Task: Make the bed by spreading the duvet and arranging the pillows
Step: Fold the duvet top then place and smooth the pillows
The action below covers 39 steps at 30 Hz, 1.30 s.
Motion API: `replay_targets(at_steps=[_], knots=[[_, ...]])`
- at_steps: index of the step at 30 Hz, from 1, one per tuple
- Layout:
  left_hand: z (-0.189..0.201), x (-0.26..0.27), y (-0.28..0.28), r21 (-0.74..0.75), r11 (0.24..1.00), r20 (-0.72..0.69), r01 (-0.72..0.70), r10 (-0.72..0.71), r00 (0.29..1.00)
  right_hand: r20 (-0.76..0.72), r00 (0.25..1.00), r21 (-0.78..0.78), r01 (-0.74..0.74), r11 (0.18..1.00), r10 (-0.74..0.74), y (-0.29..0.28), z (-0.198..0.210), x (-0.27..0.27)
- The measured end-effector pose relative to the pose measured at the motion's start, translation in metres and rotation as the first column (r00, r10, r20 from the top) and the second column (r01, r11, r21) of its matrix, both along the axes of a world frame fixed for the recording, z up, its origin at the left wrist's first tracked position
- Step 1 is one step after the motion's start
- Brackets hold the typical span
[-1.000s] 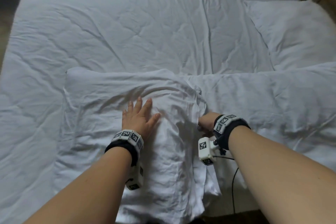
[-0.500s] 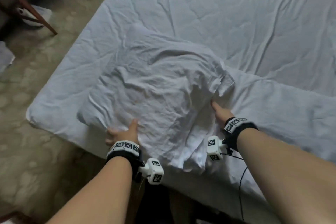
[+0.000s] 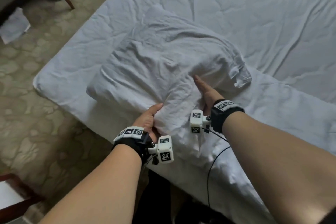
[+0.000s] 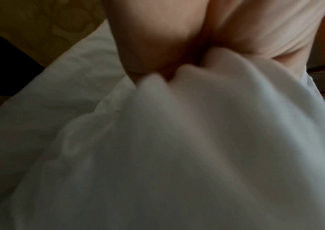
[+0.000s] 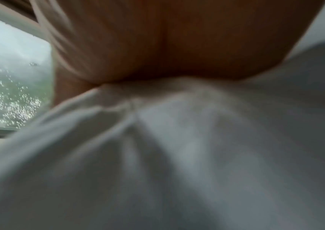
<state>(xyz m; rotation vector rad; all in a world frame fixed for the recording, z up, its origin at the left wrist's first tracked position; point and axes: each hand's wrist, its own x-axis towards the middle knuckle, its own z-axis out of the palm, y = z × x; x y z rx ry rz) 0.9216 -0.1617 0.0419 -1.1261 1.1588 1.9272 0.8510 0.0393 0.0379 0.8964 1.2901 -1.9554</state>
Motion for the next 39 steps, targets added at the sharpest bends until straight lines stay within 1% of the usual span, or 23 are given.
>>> replay_targets(at_steps=[2,5,6,8,12,14,17,18,20,22,24,25,26,27,28,29,30,31,32,34,36,37,39], knots=[[0.006,-0.001,0.004,0.009,1.0,-0.006,-0.012,0.012,1.0,-0.039,0.996,0.069,0.086,0.994,-0.083,0.001,0.004,-0.006],[0.022,0.0,0.023,0.021,1.0,-0.025,0.001,-0.001,1.0,-0.112,0.987,0.318,0.149,0.936,-0.119,0.019,0.022,-0.009],[0.028,0.001,0.033,0.034,0.999,-0.034,0.015,-0.014,0.999,-0.126,0.985,0.367,0.159,0.916,-0.12,0.029,0.031,-0.008],[0.044,0.004,0.057,0.053,0.997,-0.043,0.061,-0.058,0.997,-0.163,0.974,0.388,0.207,0.898,-0.154,0.052,0.046,-0.003],[0.064,0.02,0.107,0.07,0.974,-0.013,0.217,-0.216,0.976,-0.272,0.95,0.415,0.261,0.872,-0.156,0.105,0.079,0.019],[0.06,0.03,0.127,0.059,0.948,-0.008,0.311,-0.312,0.95,-0.304,0.936,0.432,0.301,0.85,-0.177,0.129,0.087,0.037],[0.061,0.047,0.148,-0.044,0.858,-0.011,0.512,-0.513,0.858,-0.289,0.934,0.483,0.331,0.811,-0.209,0.161,0.077,0.061],[0.06,0.05,0.151,-0.096,0.817,-0.016,0.569,-0.573,0.82,-0.268,0.945,0.513,0.306,0.802,-0.19,0.168,0.073,0.07],[0.06,0.053,0.146,-0.211,0.751,0.041,0.625,-0.632,0.774,-0.192,0.974,0.571,0.207,0.794,-0.116,0.18,0.06,0.082],[0.068,0.05,0.131,-0.302,0.647,0.15,0.7,-0.693,0.705,-0.059,0.998,0.634,0.028,0.773,0.013,0.182,0.049,0.093],[0.08,0.042,0.111,-0.319,0.555,0.265,0.769,-0.726,0.634,0.132,0.983,0.71,-0.183,0.68,0.127,0.181,0.038,0.097],[0.087,0.035,0.101,-0.359,0.544,0.302,0.758,-0.701,0.646,0.243,0.954,0.745,-0.299,0.596,0.175,0.177,0.04,0.097],[0.094,0.023,0.091,-0.415,0.557,0.313,0.72,-0.656,0.687,0.312,0.935,0.788,-0.354,0.503,0.169,0.174,0.044,0.094],[0.096,0.007,0.079,-0.491,0.567,0.279,0.661,-0.616,0.737,0.312,0.944,0.831,-0.326,0.451,0.107,0.169,0.054,0.089],[0.1,-0.01,0.07,-0.584,0.543,0.236,0.603,-0.597,0.767,0.239,0.97,0.882,-0.232,0.411,0.035,0.164,0.066,0.082],[0.104,-0.029,0.062,-0.665,0.469,0.212,0.581,-0.628,0.749,0.145,0.989,0.923,-0.141,0.357,0.017,0.159,0.077,0.073],[0.108,-0.048,0.055,-0.749,0.348,0.208,0.564,-0.685,0.698,0.087,0.994,0.954,-0.1,0.281,0.059,0.153,0.087,0.062],[0.111,-0.067,0.049,-0.824,0.2,0.223,0.531,-0.746,0.627,0.049,0.99,0.972,-0.077,0.223,0.129,0.144,0.098,0.05],[0.114,-0.086,0.045,-0.877,0.083,0.232,0.473,-0.79,0.568,0.036,0.978,0.981,-0.074,0.182,0.207,0.134,0.105,0.035],[0.113,-0.123,0.041,-0.924,-0.002,0.195,0.382,-0.863,0.466,0.069,0.938,0.981,-0.125,0.146,0.339,0.108,0.108,0.004],[0.106,-0.159,0.044,-0.926,-0.11,0.236,0.362,-0.916,0.324,0.148,0.892,0.964,-0.227,0.141,0.428,0.082,0.098,-0.023],[0.099,-0.178,0.046,-0.916,-0.179,0.28,0.358,-0.926,0.252,0.187,0.88,0.947,-0.279,0.157,0.436,0.074,0.087,-0.034],[0.083,-0.215,0.053,-0.884,-0.294,0.37,0.364,-0.915,0.159,0.243,0.903,0.922,-0.328,0.205,0.355,0.069,0.062,-0.049]])
